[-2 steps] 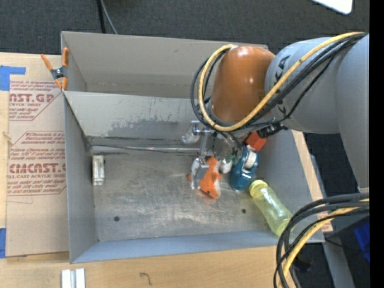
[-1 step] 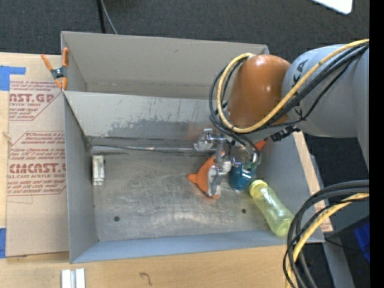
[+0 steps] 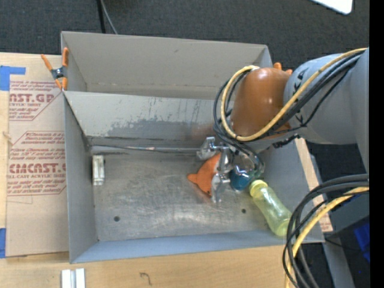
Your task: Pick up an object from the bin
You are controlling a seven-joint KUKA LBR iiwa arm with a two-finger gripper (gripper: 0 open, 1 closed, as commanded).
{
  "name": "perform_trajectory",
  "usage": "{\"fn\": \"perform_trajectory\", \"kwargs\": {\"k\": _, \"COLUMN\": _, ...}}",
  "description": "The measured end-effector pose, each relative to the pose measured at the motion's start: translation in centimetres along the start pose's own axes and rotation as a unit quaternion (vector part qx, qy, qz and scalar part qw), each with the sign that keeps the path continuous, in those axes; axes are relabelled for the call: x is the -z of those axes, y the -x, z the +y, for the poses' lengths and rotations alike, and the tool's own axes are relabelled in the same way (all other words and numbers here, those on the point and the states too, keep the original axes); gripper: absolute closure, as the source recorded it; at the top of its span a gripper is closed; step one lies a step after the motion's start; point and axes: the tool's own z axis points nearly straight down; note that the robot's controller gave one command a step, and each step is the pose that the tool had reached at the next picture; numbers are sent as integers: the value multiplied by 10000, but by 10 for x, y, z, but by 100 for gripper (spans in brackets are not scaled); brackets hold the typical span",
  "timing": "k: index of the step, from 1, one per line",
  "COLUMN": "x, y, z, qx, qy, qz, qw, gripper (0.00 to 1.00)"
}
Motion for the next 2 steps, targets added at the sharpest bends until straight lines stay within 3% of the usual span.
{"fn": "perform_trajectory", "kwargs": {"k": 1, "x": -37, "y": 2, "z": -13, "qx": 1412, "qy": 16, "qz": -25, "qw": 9900, "gripper": 100}}
{"fn": "perform_trajectory", "kwargs": {"k": 2, "x": -37, "y": 2, "z": -13, "qx": 1411, "qy": 16, "qz": -25, "qw": 9900, "gripper": 100}}
